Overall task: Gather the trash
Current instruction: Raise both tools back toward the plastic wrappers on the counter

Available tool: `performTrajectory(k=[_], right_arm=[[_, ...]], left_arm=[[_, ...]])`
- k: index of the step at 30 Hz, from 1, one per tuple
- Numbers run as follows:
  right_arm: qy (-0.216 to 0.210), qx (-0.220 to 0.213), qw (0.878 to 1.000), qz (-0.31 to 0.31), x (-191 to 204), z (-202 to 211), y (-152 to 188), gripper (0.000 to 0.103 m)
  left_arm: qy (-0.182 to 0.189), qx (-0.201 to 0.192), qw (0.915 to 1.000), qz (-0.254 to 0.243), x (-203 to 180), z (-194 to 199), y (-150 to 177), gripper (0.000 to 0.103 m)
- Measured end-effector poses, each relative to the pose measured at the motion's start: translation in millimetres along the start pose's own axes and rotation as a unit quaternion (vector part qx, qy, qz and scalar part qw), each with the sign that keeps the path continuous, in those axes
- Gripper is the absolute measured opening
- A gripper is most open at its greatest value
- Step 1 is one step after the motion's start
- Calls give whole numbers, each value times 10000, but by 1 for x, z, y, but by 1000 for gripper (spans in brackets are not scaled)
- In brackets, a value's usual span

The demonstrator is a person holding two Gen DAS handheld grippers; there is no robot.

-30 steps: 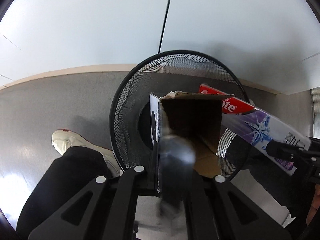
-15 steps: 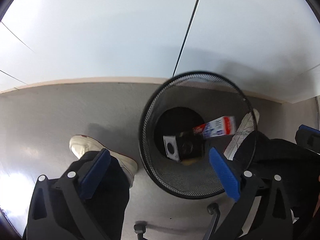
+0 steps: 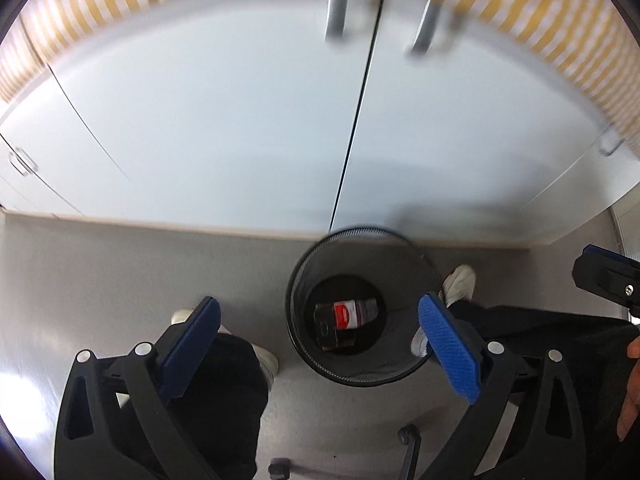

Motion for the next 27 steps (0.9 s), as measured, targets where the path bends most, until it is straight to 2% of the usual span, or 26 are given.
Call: performTrajectory(k=[9, 15, 22, 27], right_arm=[[201, -1015, 9938, 408, 28, 120, 3, 100], [572, -1605, 9827, 731, 45, 196, 4, 100], [712, -2124, 9699, 954, 63, 252, 2, 99], [692, -2330, 9637, 1107, 70, 275, -10, 99]], left_arm=[[-6, -1044, 9944, -153, -16, 114, -13, 98], [-95, -1715, 9839, -505, -37, 177, -12, 99], [-174, -2260, 9696, -918, -63, 240, -15, 99], [-13, -2431, 9657, -910, -70, 266, -23, 99]])
Point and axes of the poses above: each gripper's, at about its wrist camera, not at the fingertips, and z roughly against the way its jaws point, x to its left, y to its underside, the point moved 2 cm from there along -z, roughly the way its jaws point, and after that the axes turned 4 degrees about -x, right-handed, at the moved point
